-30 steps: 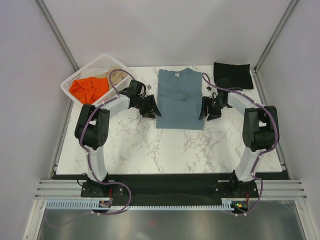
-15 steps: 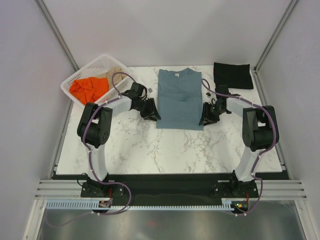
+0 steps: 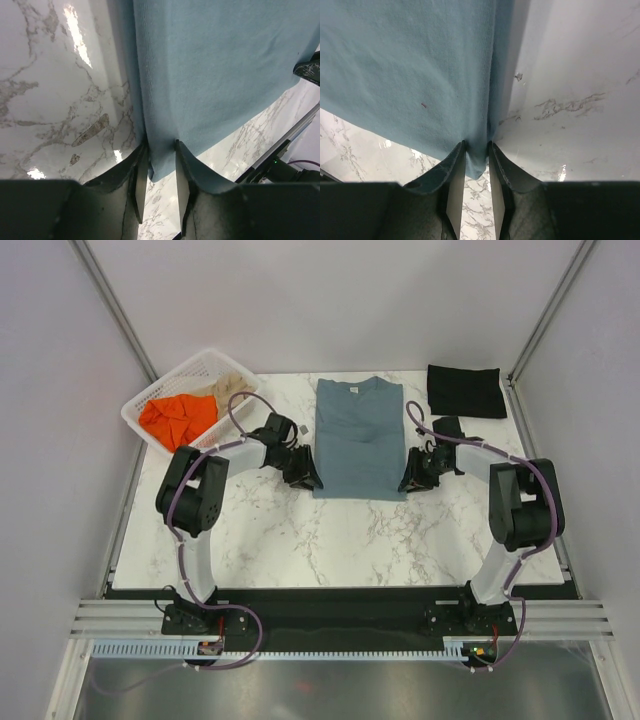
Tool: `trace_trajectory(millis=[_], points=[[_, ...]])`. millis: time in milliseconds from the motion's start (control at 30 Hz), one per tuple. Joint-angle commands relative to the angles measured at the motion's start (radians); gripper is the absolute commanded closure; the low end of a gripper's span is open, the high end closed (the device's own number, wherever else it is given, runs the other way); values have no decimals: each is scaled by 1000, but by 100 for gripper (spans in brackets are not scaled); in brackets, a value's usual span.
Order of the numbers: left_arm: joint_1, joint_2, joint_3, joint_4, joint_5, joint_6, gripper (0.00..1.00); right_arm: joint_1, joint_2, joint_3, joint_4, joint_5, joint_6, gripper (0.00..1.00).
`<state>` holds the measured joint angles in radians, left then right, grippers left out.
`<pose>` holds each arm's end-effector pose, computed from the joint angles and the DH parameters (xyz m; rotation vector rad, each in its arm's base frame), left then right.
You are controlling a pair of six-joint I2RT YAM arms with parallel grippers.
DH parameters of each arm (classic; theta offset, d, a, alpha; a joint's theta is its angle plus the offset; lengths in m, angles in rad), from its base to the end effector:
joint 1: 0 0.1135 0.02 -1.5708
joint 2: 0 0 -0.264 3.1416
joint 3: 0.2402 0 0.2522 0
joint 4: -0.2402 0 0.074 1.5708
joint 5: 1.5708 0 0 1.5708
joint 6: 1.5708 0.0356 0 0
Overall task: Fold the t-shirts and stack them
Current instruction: Fold the tshirt
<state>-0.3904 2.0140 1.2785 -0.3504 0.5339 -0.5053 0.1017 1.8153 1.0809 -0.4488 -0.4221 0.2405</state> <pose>0.3666 -0.1705 0.1395 0.0280 2.7776 -0.9800 0.3429 0.0497 0.1514 0.0755 2.7572 0.6738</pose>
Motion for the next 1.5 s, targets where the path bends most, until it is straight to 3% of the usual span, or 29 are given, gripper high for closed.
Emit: trace_trajectory(millis=[0, 67, 100, 133, 600, 867, 1100, 1467], points=[[-4, -46, -18, 21, -9, 24, 66, -2, -54, -9, 33, 2, 8, 67], [-4, -60, -19, 19, -8, 22, 87, -2, -63, -13, 39, 8, 17, 74], [-4, -60, -21, 19, -6, 21, 87, -2, -71, -13, 39, 14, 28, 86], [-5, -67, -22, 19, -9, 19, 98, 0, -88, -30, 64, 17, 39, 99], [-31, -167, -136, 31, -51, -32, 98, -2, -224, -295, 259, 52, 135, 100], [-70, -198, -229, 34, -92, -45, 98, 0, -388, -490, 341, 88, 195, 100], [-77, -187, -231, 34, -88, -55, 98, -2, -513, -512, 334, 66, 188, 67], [-80, -195, -231, 34, -83, -65, 98, 0, -471, -518, 357, 16, 175, 62]])
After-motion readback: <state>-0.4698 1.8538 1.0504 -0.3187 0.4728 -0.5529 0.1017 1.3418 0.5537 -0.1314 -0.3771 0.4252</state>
